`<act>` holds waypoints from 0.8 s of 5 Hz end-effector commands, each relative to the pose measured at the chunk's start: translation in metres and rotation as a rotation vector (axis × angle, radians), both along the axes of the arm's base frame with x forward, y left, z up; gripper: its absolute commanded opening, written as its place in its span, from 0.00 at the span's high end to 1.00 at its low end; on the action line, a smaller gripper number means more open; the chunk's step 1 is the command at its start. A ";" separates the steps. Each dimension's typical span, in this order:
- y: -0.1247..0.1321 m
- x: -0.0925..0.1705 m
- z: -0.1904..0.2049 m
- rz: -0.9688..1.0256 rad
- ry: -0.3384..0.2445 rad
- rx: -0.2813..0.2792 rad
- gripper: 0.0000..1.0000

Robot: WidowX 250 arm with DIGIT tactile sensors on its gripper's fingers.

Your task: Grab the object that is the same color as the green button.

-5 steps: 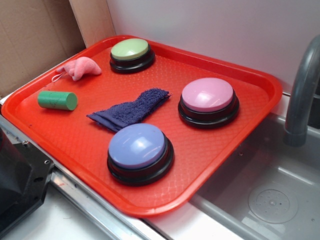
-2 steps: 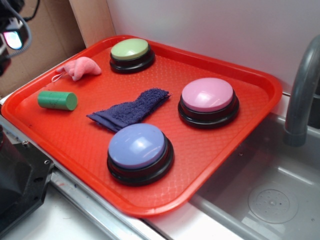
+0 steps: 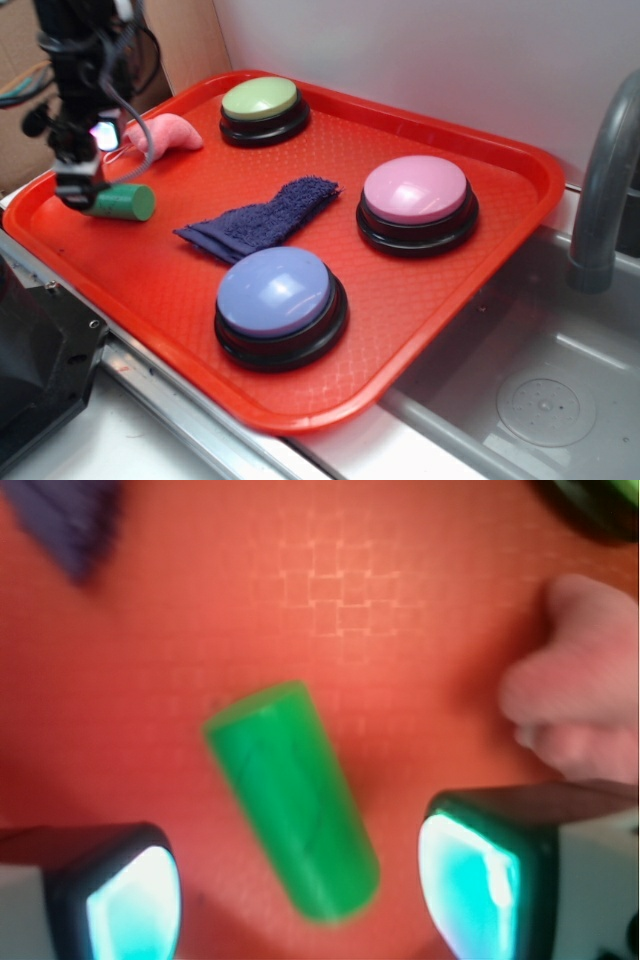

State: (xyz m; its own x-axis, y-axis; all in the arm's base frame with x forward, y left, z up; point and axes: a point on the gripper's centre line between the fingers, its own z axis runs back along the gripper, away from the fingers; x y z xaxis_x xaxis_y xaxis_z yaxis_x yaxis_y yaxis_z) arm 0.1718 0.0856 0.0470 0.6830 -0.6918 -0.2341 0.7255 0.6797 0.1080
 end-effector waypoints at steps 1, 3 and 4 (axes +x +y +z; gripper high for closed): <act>0.008 0.003 -0.022 -0.038 0.057 0.107 0.00; 0.016 0.000 -0.029 0.007 0.086 0.122 1.00; 0.014 0.002 -0.027 0.028 0.062 0.122 1.00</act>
